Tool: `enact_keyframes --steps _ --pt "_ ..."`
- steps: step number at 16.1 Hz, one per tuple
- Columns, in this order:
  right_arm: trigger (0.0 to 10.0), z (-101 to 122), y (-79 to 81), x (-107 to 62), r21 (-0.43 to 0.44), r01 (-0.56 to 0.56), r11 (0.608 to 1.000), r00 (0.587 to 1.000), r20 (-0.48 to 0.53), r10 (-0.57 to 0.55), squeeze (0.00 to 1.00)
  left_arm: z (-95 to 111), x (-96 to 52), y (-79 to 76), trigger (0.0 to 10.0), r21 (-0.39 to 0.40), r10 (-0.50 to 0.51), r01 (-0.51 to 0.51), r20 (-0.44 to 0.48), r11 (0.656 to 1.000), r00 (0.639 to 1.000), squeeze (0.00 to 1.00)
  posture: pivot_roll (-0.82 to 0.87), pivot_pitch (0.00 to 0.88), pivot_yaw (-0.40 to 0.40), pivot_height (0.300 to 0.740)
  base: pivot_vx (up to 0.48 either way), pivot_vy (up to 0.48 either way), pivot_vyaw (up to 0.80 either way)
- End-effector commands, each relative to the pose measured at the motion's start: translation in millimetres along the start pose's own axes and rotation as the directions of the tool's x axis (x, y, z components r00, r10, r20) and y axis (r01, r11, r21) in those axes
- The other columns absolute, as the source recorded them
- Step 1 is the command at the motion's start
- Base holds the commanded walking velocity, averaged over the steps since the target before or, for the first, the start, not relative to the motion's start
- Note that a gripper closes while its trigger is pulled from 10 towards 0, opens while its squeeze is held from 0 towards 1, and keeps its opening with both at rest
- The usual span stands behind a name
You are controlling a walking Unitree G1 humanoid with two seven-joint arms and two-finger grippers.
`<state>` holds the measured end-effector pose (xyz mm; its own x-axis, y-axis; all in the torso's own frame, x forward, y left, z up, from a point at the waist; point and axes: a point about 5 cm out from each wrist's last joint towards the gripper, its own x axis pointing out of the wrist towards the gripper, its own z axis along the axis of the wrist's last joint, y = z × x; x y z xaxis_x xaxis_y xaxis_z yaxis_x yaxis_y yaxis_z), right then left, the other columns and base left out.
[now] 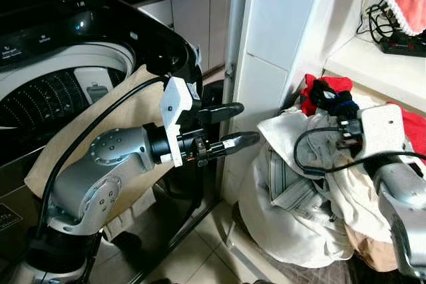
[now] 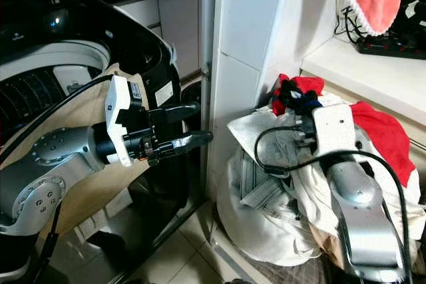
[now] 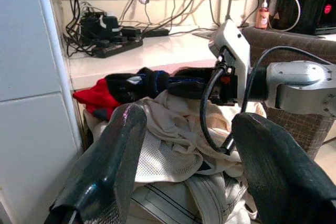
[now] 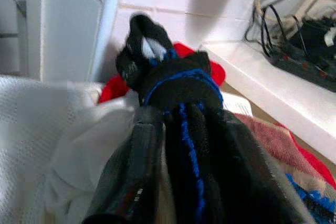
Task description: Clothes washing
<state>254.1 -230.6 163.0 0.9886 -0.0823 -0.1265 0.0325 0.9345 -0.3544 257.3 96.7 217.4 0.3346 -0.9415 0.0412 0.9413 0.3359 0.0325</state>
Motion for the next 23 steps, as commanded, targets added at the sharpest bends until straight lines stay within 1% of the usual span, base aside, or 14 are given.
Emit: enact_keyframes --steps 1,3,6,7,8,12,13,15,16,17,19,21,22,23 --pt "10.0 4 -5.0 -3.5 0.002 0.025 1.0 1.0 0.015 -0.025 1.0 1 0.7 -0.6 10.0 0.007 -0.01 0.01 -0.005 1.0 1.0 0.0 -0.09 0.0 -0.001 0.74 0.0 0.0 0.0" --pt "10.0 6 -4.9 -4.9 0.003 0.018 1.0 0.999 0.033 -0.018 1.0 1 1.4 -0.7 10.0 0.007 -0.017 0.017 -0.005 1.0 1.0 0.0 -0.09 0.0 -0.001 0.74 0.0 0.0 0.0" --pt "10.0 12 -15.5 -7.8 -0.002 0.1 0.995 0.994 0.053 -0.1 1.0 1 1.9 -0.7 10.0 0.007 -0.022 0.022 -0.004 1.0 1.0 0.0 -0.09 0.0 0.0 0.74 0.0 0.0 0.0" --pt "10.0 15 -23.3 -10.5 0.026 0.167 0.986 0.984 0.065 -0.169 1.0 1 1.0 -1.1 10.0 0.005 -0.023 0.023 -0.006 1.0 1.0 0.0 -0.09 0.0 0.0 0.74 0.0 0.0 0.0" --pt "10.0 16 -24.9 -11.2 0.033 0.18 0.983 0.981 0.07 -0.182 1.0 1 0.8 -1.2 10.0 0.005 -0.024 0.024 -0.007 1.0 1.0 0.0 -0.09 0.0 0.0 0.74 0.0 0.0 0.0" --pt "10.0 28 -25.2 -11.4 0.066 0.169 0.983 0.976 0.127 -0.177 1.0 2 0.9 -1.1 10.0 0.007 -0.028 0.028 -0.008 1.0 1.0 0.0 -0.09 0.0 0.001 0.74 0.0 0.0 0.0" --pt "10.0 49 -19.4 -7.7 0.165 0.068 0.984 0.971 0.214 -0.103 1.0 2 0.5 -0.9 10.0 0.01 -0.029 0.029 -0.01 1.0 1.0 0.0 -0.08 0.0 0.001 0.74 0.0 0.0 0.0" --pt "10.0 54 -17.1 -6.5 0.196 0.033 0.98 0.969 0.232 -0.079 1.0 2 0.4 -0.8 10.0 0.011 -0.029 0.029 -0.011 1.0 1.0 0.0 -0.08 0.0 0.001 0.74 0.0 0.0 0.0" --pt "10.0 65 -19.0 7.0 0.376 -0.061 0.925 0.976 0.215 -0.023 1.0 3 1.7 -1.4 10.0 0.016 -0.039 0.039 -0.013 0.999 0.999 0.0 -0.08 0.0 0.004 0.74 0.0 0.0 0.0" --pt "10.0 63 -23.8 13.9 0.385 -0.067 0.921 0.984 0.176 -0.002 1.0 2 2.4 -1.6 10.0 0.018 -0.043 0.043 -0.014 0.999 0.999 0.0 -0.08 0.0 0.003 0.74 0.0 0.0 0.0" --pt "10.0 52 -43.9 31.7 0.366 -0.074 0.928 0.997 0.054 0.058 1.0 2 3.7 -1.6 10.0 0.019 -0.048 0.048 -0.016 0.999 0.999 0.0 -0.08 0.0 0.004 0.74 0.0 0.0 0.0" --pt "10.0 38 -56.5 41.6 0.359 -0.102 0.928 0.987 -0.077 0.138 0.96 2 3.7 -2.4 10.0 0.02 -0.051 0.052 -0.021 0.998 0.998 0.0 -0.07 0.0 0.004 0.74 0.0 0.0 0.0" --pt "10.0 36 -58.3 42.1 0.345 -0.1 0.933 0.984 -0.106 0.145 0.9 1 3.5 -2.5 10.0 0.023 -0.052 0.052 -0.024 0.998 0.998 0.0 -0.07 0.0 0.004 0.74 0.0 0.0 0.0" --pt "10.0 33 -61.7 41.7 0.334 -0.12 0.935 0.972 -0.153 0.18 0.07 2 2.3 -2.8 10.0 0.024 -0.051 0.052 -0.027 0.998 0.998 0.0 -0.07 0.0 -0.001 0.74 0.0 0.0 0.0"
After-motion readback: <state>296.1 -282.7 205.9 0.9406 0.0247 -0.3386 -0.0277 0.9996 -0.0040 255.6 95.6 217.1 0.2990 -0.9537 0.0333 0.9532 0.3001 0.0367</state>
